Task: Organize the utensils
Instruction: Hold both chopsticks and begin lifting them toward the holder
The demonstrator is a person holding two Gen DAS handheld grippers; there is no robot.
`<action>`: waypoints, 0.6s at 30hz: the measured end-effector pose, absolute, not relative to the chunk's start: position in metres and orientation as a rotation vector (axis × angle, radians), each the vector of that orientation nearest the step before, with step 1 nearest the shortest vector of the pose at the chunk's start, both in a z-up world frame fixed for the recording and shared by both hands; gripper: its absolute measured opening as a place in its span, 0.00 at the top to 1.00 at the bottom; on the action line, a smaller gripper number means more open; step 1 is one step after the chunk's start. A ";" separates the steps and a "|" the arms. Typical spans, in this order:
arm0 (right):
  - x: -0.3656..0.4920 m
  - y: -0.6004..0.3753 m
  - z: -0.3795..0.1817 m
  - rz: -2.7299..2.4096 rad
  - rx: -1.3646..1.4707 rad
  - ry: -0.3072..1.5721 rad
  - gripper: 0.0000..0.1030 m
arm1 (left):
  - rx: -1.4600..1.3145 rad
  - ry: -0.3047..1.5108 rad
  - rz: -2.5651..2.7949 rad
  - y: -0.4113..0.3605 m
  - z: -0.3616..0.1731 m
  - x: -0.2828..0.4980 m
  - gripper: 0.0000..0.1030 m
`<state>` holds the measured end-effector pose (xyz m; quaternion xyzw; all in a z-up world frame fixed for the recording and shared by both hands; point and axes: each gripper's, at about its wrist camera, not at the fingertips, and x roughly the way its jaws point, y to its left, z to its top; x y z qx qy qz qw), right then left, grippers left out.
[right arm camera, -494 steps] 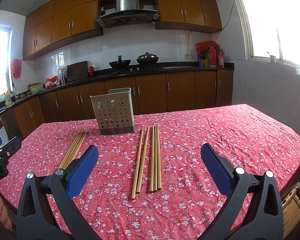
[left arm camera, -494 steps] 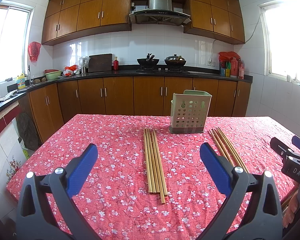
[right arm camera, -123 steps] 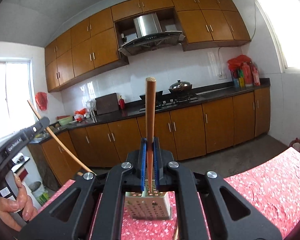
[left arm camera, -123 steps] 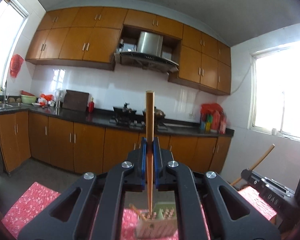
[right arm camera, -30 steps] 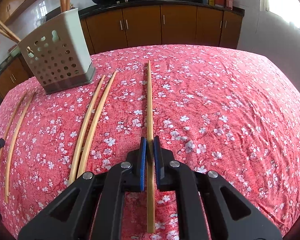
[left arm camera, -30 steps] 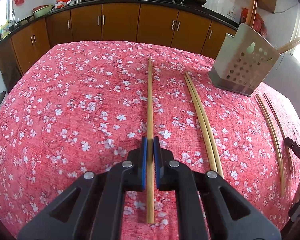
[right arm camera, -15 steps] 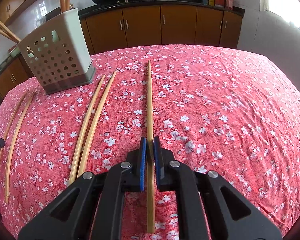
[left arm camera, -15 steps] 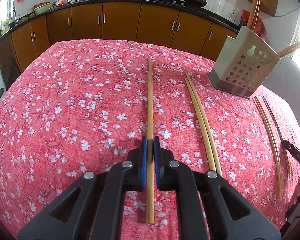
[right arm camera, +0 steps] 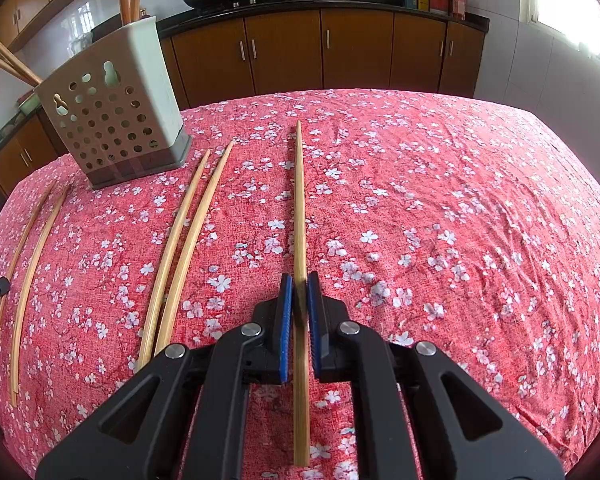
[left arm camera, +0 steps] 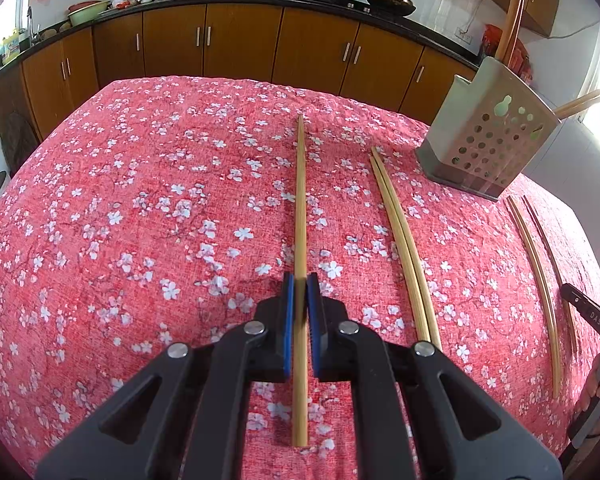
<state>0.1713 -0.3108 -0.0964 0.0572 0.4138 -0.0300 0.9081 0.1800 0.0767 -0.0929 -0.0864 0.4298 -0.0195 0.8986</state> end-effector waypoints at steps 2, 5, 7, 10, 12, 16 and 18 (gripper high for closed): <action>0.171 -0.311 -0.096 -0.062 0.118 0.854 0.91 | -0.181 0.890 -0.040 0.076 -0.093 0.180 0.91; 0.171 -0.311 -0.096 -0.062 0.118 0.854 0.91 | -0.183 0.890 -0.039 0.075 -0.093 0.180 0.91; 0.171 -0.310 -0.096 -0.062 0.118 0.854 0.91 | -0.183 0.890 -0.039 0.075 -0.093 0.180 0.91; 0.171 -0.311 -0.096 -0.062 0.118 0.854 0.91 | -0.186 0.890 -0.040 0.075 -0.093 0.180 0.91; 0.171 -0.311 -0.096 -0.062 0.118 0.854 0.91 | -0.186 0.890 -0.039 0.074 -0.092 0.180 0.91; 0.171 -0.312 -0.096 -0.062 0.118 0.854 0.91 | -0.185 0.889 -0.038 0.075 -0.093 0.180 0.91; 0.170 -0.312 -0.096 -0.064 0.119 0.855 0.91 | -0.159 0.891 -0.025 0.070 -0.092 0.178 0.91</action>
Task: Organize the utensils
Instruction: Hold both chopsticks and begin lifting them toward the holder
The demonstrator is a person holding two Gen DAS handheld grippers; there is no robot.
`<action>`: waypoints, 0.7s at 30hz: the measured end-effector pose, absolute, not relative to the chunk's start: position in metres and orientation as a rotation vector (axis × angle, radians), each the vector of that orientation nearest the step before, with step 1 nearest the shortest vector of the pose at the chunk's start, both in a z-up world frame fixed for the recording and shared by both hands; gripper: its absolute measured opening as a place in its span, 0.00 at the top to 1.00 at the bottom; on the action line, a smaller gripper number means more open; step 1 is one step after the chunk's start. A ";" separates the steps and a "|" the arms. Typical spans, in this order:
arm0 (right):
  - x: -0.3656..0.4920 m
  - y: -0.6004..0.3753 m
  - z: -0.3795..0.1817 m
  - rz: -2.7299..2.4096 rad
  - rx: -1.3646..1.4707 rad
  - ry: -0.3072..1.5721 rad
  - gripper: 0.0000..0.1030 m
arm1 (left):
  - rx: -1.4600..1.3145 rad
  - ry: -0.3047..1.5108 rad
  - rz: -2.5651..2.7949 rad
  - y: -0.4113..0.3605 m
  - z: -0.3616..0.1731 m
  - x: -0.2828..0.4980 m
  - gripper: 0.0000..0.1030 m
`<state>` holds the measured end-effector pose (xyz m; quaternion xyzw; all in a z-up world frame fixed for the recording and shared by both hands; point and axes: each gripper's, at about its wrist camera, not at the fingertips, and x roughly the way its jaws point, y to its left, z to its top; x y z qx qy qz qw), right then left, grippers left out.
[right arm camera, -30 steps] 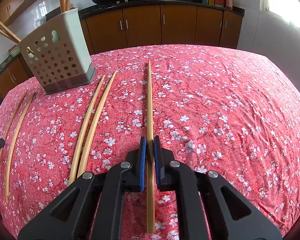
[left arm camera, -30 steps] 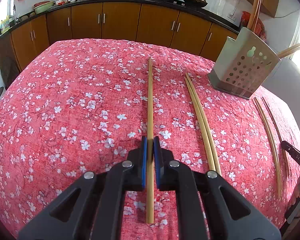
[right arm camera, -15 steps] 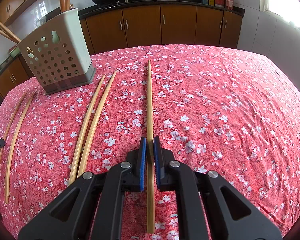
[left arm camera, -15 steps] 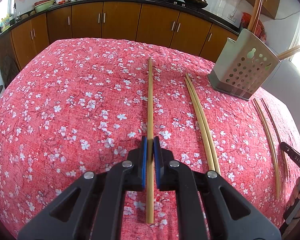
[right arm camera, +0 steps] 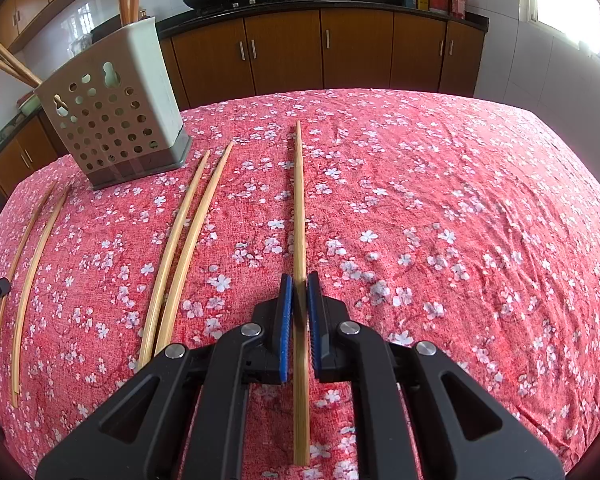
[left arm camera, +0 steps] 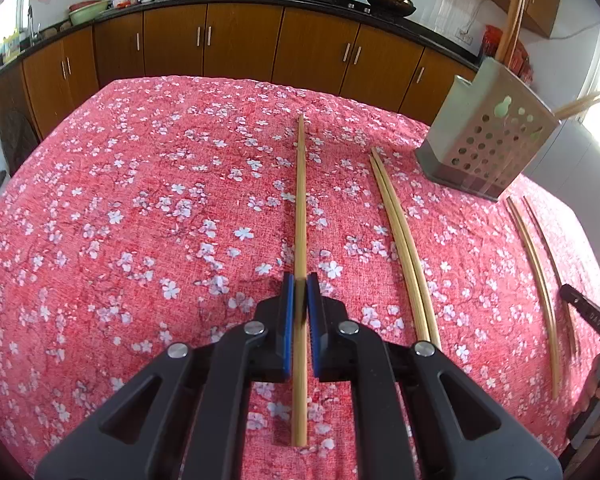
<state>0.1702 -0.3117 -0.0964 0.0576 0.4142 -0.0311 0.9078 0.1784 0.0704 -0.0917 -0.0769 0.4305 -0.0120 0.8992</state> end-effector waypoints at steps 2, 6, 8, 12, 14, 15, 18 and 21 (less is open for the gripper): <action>0.166 -0.311 -0.096 -0.065 0.122 0.855 0.91 | -0.126 0.894 -0.015 0.065 -0.092 0.175 0.91; 0.160 -0.315 -0.097 -0.051 0.149 0.854 0.92 | -0.124 0.894 -0.016 0.062 -0.091 0.168 0.92; 0.160 -0.316 -0.097 -0.048 0.158 0.852 0.92 | -0.122 0.894 -0.017 0.062 -0.092 0.167 0.92; 0.155 -0.316 -0.090 -0.054 0.151 0.832 0.92 | -0.107 0.888 -0.018 0.064 -0.087 0.165 0.93; 0.149 -0.318 -0.078 -0.055 0.155 0.789 0.92 | -0.105 0.854 -0.019 0.066 -0.078 0.159 0.93; 0.147 -0.320 -0.071 -0.055 0.157 0.767 0.92 | -0.101 0.835 -0.017 0.066 -0.072 0.156 0.93; 0.142 -0.323 -0.051 -0.059 0.160 0.705 0.92 | -0.087 0.760 -0.016 0.067 -0.049 0.148 0.93; 0.139 -0.324 -0.030 -0.061 0.163 0.641 0.92 | -0.085 0.683 -0.018 0.069 -0.024 0.141 0.93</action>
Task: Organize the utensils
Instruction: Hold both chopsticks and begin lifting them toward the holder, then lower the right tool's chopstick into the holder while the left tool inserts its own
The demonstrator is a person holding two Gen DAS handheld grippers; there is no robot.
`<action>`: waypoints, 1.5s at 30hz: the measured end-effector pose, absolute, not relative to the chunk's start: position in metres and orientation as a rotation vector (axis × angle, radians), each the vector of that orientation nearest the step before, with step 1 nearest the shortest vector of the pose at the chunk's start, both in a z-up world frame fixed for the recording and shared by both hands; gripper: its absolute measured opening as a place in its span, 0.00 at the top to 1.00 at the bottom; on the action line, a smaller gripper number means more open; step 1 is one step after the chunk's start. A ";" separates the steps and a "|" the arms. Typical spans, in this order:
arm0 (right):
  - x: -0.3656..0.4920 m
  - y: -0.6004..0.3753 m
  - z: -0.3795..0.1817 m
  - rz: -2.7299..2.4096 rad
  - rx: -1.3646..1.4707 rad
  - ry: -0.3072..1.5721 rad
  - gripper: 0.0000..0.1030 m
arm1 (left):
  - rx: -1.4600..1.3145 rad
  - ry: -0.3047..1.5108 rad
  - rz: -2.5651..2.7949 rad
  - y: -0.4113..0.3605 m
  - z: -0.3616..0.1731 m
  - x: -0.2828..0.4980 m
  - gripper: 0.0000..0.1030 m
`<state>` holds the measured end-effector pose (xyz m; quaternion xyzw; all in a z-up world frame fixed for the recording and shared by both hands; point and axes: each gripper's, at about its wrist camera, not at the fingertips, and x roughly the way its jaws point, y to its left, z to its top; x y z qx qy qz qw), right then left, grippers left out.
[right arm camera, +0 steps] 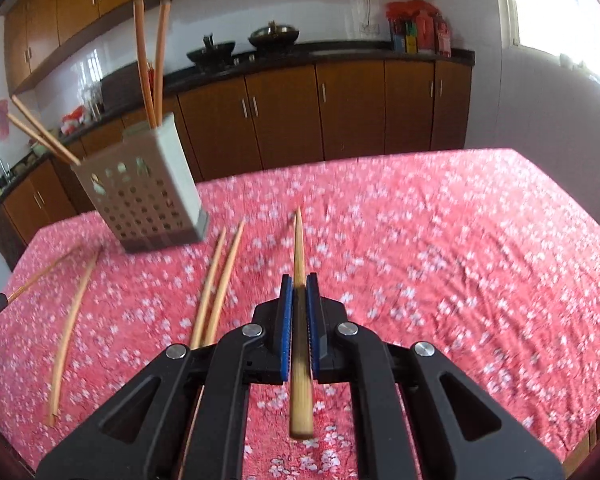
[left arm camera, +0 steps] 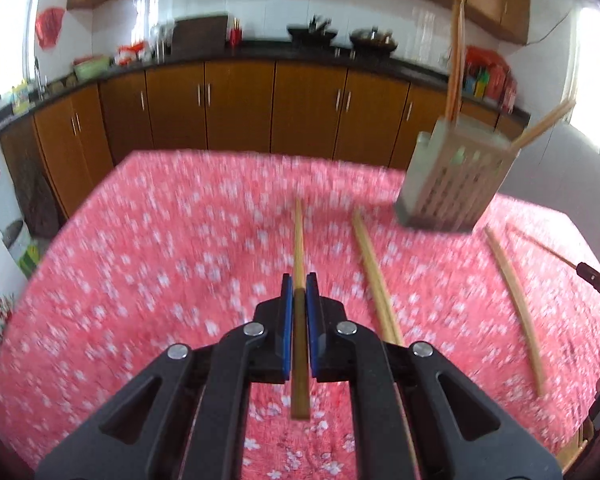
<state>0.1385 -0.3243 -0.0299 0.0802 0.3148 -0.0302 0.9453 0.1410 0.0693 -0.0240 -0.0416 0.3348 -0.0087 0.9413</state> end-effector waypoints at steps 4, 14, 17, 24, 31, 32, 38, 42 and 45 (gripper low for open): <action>0.133 -0.327 -0.004 -0.057 0.169 0.560 0.92 | -0.095 0.586 -0.020 0.069 0.009 0.135 0.93; 0.135 -0.322 0.034 -0.018 0.171 0.460 0.93 | -0.090 0.478 -0.062 0.062 0.066 0.138 0.93; 0.130 -0.319 0.053 0.019 0.174 0.422 0.93 | -0.075 0.455 -0.106 0.051 0.085 0.140 0.93; 0.123 -0.306 0.105 0.147 0.217 0.315 0.93 | -0.084 0.400 -0.230 0.023 0.129 0.135 0.93; 0.128 -0.286 0.142 0.203 0.221 0.165 0.93 | -0.120 0.279 -0.288 -0.004 0.171 0.143 0.93; 0.131 -0.283 0.145 0.200 0.214 0.143 0.93 | -0.132 0.255 -0.288 -0.006 0.177 0.145 0.93; 0.155 -0.269 0.145 0.187 0.199 0.086 0.93 | -0.181 0.152 -0.242 -0.017 0.195 0.170 0.93; 0.177 -0.260 0.132 0.182 0.183 0.103 0.93 | -0.199 0.147 -0.218 -0.025 0.182 0.196 0.93; 0.193 -0.256 0.119 0.178 0.172 0.149 0.93 | -0.200 0.161 -0.208 -0.030 0.169 0.212 0.93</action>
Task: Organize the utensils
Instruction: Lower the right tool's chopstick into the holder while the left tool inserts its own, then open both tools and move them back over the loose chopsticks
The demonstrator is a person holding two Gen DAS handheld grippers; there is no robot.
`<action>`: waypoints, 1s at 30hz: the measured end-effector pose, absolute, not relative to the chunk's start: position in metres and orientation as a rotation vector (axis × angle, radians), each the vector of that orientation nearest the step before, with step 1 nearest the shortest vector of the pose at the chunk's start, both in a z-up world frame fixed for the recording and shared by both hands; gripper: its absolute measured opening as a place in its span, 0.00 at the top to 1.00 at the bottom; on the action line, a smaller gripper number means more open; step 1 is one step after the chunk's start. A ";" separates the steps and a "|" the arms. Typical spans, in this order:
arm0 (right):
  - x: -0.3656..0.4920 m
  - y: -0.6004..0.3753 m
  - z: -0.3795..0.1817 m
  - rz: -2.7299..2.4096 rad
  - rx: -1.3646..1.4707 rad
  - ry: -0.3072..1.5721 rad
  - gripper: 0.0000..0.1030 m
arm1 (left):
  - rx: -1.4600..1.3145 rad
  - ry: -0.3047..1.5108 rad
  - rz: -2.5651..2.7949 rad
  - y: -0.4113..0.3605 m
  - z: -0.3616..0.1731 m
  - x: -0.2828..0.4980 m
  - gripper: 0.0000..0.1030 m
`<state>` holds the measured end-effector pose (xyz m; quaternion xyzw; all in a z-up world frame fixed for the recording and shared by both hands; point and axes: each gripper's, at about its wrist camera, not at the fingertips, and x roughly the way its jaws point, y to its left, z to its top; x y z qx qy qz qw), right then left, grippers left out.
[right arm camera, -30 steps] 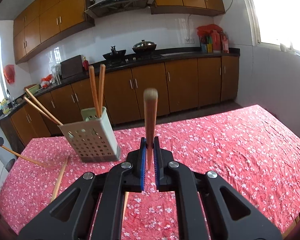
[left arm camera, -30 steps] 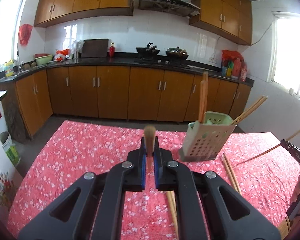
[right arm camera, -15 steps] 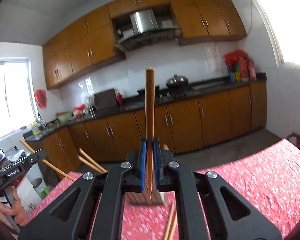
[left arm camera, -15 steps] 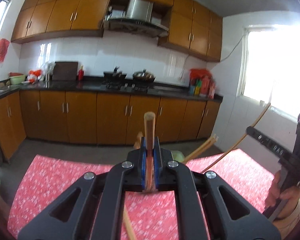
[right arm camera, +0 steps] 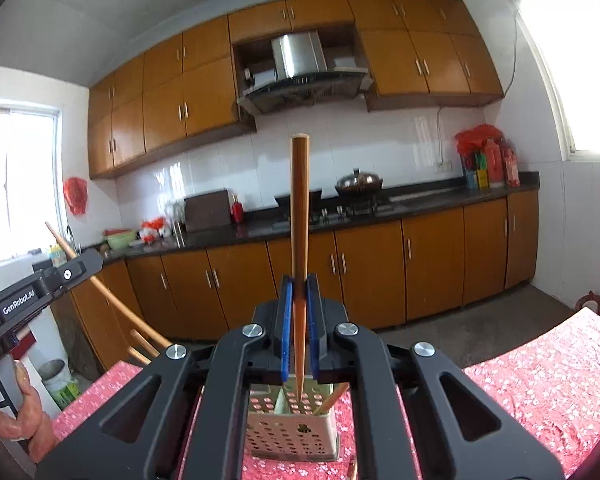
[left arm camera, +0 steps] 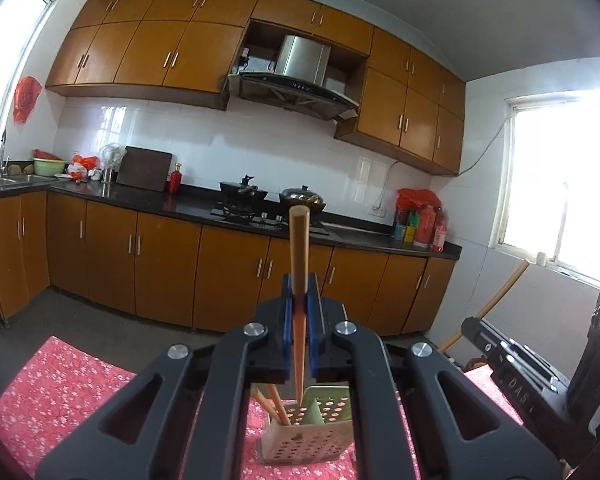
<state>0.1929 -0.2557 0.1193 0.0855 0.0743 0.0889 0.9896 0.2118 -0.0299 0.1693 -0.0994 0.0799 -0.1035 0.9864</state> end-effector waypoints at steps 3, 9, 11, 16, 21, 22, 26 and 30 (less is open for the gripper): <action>0.204 -0.253 0.107 0.184 0.173 0.198 0.93 | -0.189 0.200 -0.210 -0.040 0.157 0.230 0.93; 0.203 -0.252 0.097 0.195 0.178 0.242 0.79 | -0.186 0.270 -0.213 -0.042 0.138 0.245 0.87; 0.198 -0.254 0.099 0.188 0.178 0.231 0.60 | -0.186 0.270 -0.203 -0.038 0.138 0.242 0.81; 0.175 -0.262 0.113 0.177 0.177 0.188 0.60 | -0.215 0.247 -0.184 -0.018 0.149 0.220 0.74; 0.142 -0.279 0.112 0.129 0.154 0.182 0.60 | -0.184 0.249 -0.133 0.009 0.144 0.178 0.63; 0.135 -0.284 0.105 0.117 0.149 0.201 0.60 | -0.173 0.256 -0.120 0.014 0.139 0.171 0.61; 0.136 -0.300 0.052 0.062 0.154 0.390 0.60 | -0.107 0.374 -0.044 0.036 0.090 0.150 0.55; 0.151 -0.304 -0.019 0.082 0.205 0.664 0.74 | -0.103 0.554 -0.001 0.057 0.029 0.150 0.55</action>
